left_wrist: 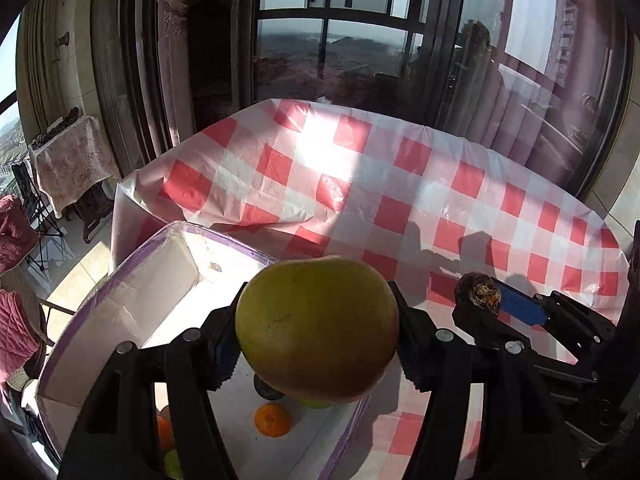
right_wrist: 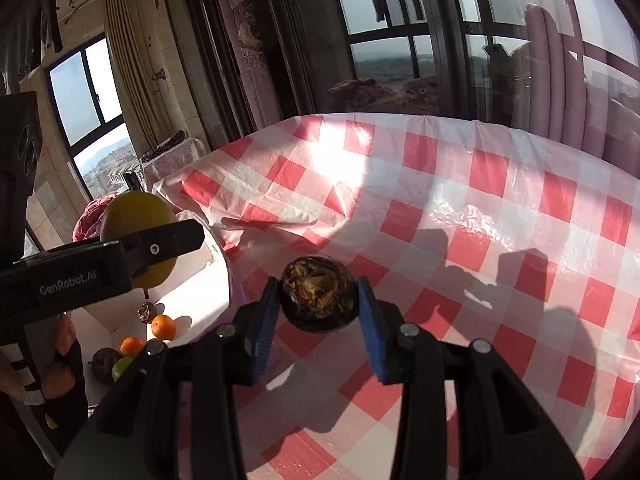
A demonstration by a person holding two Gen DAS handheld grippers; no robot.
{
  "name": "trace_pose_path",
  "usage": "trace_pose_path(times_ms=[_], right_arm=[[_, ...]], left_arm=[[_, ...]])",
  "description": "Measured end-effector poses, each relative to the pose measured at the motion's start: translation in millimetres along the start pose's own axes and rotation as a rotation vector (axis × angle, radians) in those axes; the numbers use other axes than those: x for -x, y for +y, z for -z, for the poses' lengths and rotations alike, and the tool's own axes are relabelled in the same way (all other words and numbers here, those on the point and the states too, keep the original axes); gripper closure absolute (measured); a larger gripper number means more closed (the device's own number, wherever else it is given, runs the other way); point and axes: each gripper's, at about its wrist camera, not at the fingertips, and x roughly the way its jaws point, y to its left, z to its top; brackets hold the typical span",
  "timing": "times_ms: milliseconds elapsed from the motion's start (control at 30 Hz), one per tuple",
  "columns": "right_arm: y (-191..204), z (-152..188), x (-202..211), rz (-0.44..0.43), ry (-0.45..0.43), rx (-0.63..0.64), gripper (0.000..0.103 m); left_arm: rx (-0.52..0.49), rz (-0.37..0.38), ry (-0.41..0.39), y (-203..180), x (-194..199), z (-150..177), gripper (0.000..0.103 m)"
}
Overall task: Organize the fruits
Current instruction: 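Carry the pomelo and dried fruit over the white box with both tools, then open both tools to drop the pomelo and dried fruit into the box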
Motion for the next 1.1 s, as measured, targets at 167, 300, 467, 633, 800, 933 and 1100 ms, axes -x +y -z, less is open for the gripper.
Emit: trace_pose_path(times_ms=[167,300,467,633,800,933,1100], right_arm=[[48.4,-10.6,-19.6,-0.065,0.052,0.093,0.064],[88.0,-8.7,-44.6,-0.092,0.142,0.207,0.064],[135.5,3.6,-81.5,-0.131,0.297,0.345,0.064],[170.7,18.2,-114.7,-0.152,0.447,0.467,0.064],[204.4,38.3,-139.7,-0.136,0.57,0.593,0.064],[218.0,55.3,-150.8,-0.132,0.639,0.645,0.064],[231.1,69.5,-160.3,-0.112,0.699,0.696,0.064]], left_arm=[[-0.055,-0.043,0.133,54.3,-20.2,6.0,0.042],[-0.08,-0.04,0.275,85.7,-46.3,19.6,0.042],[-0.122,-0.085,0.352,113.6,-70.9,36.0,0.042],[-0.149,-0.073,0.441,125.1,-97.8,46.7,0.042],[-0.169,-0.062,0.49,130.7,-114.4,55.5,0.042],[-0.167,-0.051,0.509,138.1,-123.8,60.7,0.042],[-0.155,-0.037,0.52,151.6,-123.6,58.9,0.042]])
